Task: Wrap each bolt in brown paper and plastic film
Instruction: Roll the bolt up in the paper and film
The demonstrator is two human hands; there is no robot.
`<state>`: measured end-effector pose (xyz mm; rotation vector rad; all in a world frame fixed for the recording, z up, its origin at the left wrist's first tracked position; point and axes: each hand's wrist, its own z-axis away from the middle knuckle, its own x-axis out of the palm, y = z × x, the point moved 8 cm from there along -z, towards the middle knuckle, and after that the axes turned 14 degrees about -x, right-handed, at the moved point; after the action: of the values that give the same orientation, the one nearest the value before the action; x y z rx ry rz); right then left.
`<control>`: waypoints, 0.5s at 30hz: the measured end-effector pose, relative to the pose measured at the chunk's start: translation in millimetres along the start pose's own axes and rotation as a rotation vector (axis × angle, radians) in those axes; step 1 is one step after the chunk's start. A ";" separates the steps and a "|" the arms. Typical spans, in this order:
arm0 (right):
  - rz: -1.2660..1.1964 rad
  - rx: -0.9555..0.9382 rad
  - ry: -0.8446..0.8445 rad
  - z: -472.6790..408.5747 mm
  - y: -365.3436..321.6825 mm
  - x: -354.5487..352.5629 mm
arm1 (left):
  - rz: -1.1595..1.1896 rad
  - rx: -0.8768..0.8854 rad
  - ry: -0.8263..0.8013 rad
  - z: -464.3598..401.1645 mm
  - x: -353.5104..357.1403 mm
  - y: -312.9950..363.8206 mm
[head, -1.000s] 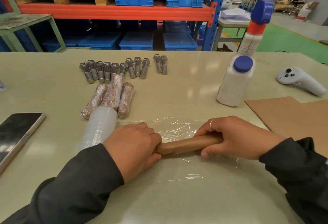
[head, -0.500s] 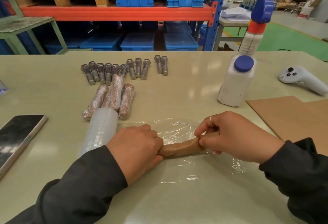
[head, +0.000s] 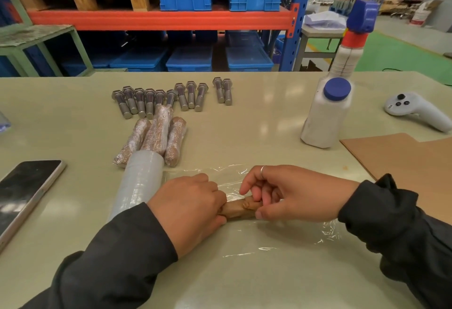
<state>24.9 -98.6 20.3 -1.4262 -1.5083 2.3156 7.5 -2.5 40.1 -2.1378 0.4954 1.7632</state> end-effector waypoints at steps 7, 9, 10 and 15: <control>0.076 -0.095 0.102 1.4 -3.1 -1.3 | 0.088 0.048 -0.070 3.3 5.4 3.7; 0.136 -0.104 0.136 0.0 -3.9 -1.2 | 0.161 -0.027 -0.020 4.6 10.9 -13.9; 0.168 -0.107 0.149 -1.2 -4.5 -0.4 | 0.206 -0.080 -0.050 5.6 10.6 -24.4; 0.252 -0.107 0.157 -5.1 -4.9 2.5 | 0.311 -0.166 -0.081 12.9 -15.1 -64.8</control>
<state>24.9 -91.3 21.7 -1.8767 -1.5064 2.2132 23.5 61.8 54.5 -2.1825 0.7150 2.1154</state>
